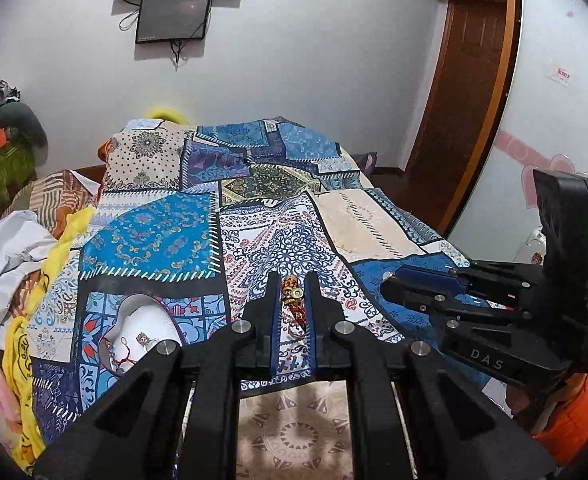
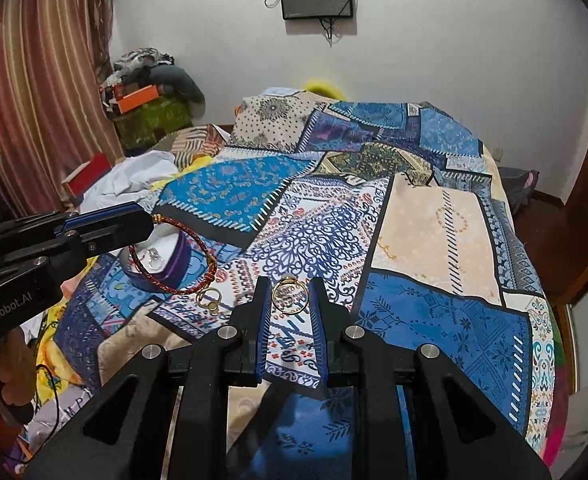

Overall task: Organize jewelry
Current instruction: 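Grasp the gold hoop ring with the right tool while the left tool lifts the bracelet, then carry the bracelet and gold ring to the heart box and lower them inside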

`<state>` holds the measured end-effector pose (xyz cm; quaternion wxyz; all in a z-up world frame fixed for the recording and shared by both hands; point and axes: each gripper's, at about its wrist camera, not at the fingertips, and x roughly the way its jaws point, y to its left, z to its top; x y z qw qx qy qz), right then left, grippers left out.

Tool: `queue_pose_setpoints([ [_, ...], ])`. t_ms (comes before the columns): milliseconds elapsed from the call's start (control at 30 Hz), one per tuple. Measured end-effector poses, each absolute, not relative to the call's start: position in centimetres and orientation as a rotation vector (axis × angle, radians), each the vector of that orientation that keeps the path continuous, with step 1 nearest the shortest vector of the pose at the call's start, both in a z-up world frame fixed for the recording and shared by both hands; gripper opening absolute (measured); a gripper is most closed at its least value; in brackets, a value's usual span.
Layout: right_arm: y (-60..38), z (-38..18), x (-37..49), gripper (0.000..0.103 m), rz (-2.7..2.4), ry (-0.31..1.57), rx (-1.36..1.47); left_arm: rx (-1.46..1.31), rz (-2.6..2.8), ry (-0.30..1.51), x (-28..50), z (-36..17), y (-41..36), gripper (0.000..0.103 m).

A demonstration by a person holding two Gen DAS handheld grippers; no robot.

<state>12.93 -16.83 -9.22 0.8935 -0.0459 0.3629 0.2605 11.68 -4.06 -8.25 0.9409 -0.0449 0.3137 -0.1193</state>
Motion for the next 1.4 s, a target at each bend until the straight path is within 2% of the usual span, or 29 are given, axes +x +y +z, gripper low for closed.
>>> queue_pose_setpoints([
  [300,-16.2,-9.6,12.3,0.017,0.554,0.765,-0.095,-0.076,-0.178,0.814,12.6,-14.4,-3.3,0.009],
  [467,-16.2,-9.9,12.4,0.017,0.554,0.776,-0.095,-0.031,-0.117,0.832,13.1,-16.1,-3.3,0.009],
  [967,-16.3,-10.4,12.7,0.017,0.545,0.794,-0.089,-0.042,-0.137,0.66,15.4,-11.5,-4.0,0.009],
  [1400,-13.0,-9.3,13.3,0.017,0.6,0.76,-0.098,-0.105,-0.055,0.609,12.8,-9.5,1.8,0.009],
])
